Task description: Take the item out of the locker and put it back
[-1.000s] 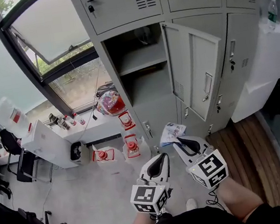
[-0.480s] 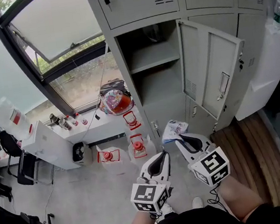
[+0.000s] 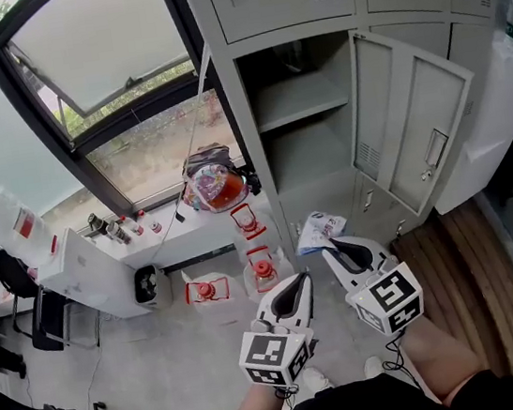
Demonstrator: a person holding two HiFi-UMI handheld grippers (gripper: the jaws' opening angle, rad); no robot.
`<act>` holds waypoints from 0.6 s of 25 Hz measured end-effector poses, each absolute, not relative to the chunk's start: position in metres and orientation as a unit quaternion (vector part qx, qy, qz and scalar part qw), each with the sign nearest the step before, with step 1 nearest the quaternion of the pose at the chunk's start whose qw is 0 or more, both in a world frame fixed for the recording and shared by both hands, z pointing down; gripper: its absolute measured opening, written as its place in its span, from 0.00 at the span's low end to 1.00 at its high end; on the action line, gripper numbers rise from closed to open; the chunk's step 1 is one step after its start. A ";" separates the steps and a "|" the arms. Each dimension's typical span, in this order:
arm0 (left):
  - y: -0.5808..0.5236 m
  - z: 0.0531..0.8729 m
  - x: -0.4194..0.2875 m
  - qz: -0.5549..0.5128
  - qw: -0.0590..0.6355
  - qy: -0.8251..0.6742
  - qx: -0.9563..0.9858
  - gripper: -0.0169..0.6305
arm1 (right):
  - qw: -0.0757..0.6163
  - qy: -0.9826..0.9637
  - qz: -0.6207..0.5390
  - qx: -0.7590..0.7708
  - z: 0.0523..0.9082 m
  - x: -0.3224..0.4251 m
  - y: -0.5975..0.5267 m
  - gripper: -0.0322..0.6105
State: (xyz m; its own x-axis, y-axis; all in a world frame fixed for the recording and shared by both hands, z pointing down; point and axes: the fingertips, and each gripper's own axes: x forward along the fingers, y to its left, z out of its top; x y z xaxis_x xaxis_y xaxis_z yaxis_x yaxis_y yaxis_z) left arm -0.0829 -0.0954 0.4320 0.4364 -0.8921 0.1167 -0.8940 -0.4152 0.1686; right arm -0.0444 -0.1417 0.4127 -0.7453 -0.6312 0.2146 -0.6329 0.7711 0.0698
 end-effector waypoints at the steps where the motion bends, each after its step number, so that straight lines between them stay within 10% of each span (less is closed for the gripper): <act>1: -0.097 0.432 -0.088 0.005 0.102 -0.528 0.843 0.06 | 0.113 -0.933 0.004 0.342 0.413 -0.049 -0.143 0.21; 15: -0.105 0.426 -0.127 0.001 0.089 -0.489 0.868 0.06 | 0.107 -0.918 -0.029 0.381 0.389 -0.091 -0.160 0.21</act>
State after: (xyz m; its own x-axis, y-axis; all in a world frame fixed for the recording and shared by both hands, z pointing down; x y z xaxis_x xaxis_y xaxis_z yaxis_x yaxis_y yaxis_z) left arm -0.1266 -0.1050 0.4257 0.5224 -0.8482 0.0876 -0.8484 -0.5067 0.1531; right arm -0.0906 -0.1598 0.3890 -0.6869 -0.7052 0.1754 -0.6930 0.7084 0.1343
